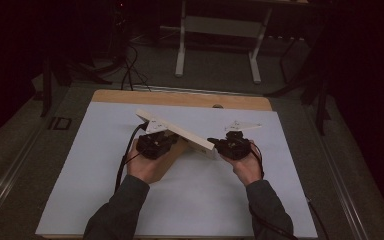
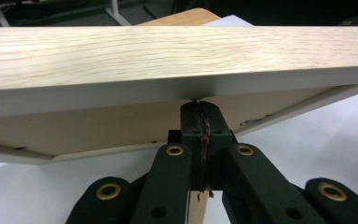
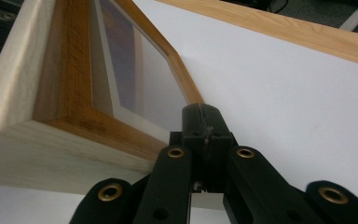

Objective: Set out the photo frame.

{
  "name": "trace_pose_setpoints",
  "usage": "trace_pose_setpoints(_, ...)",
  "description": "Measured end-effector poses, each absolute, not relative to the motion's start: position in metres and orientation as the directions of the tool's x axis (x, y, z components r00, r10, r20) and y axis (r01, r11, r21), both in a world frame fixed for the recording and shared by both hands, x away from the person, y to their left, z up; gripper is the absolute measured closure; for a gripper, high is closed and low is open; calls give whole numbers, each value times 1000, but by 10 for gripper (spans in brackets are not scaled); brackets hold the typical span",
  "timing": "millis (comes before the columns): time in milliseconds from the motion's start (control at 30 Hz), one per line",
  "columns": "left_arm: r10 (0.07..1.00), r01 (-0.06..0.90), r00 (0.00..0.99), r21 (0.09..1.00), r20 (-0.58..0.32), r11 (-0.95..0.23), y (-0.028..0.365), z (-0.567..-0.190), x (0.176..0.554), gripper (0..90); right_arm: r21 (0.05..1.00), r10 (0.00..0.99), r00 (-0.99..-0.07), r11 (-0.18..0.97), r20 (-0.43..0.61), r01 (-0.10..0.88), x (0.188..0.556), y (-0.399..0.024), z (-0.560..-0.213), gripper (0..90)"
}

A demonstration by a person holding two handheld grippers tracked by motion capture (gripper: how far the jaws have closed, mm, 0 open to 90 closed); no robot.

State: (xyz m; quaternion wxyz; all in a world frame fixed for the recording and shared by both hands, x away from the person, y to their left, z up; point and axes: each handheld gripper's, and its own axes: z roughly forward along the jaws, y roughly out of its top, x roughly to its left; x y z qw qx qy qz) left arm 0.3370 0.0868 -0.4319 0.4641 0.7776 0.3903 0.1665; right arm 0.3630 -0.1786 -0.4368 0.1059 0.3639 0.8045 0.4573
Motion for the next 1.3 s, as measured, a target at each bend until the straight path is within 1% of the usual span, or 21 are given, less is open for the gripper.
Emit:
trace_pose_setpoints(533,755,452,649,847,-96,-281,79,-431,333,900,818,673,-722,318,162,480,359,-177,-436,899)
trace_pose_setpoints(1300,744,461,655,849,-129,-258,83,-432,341,900,823,640,-754,342,149,454,349,-169,-436,899)
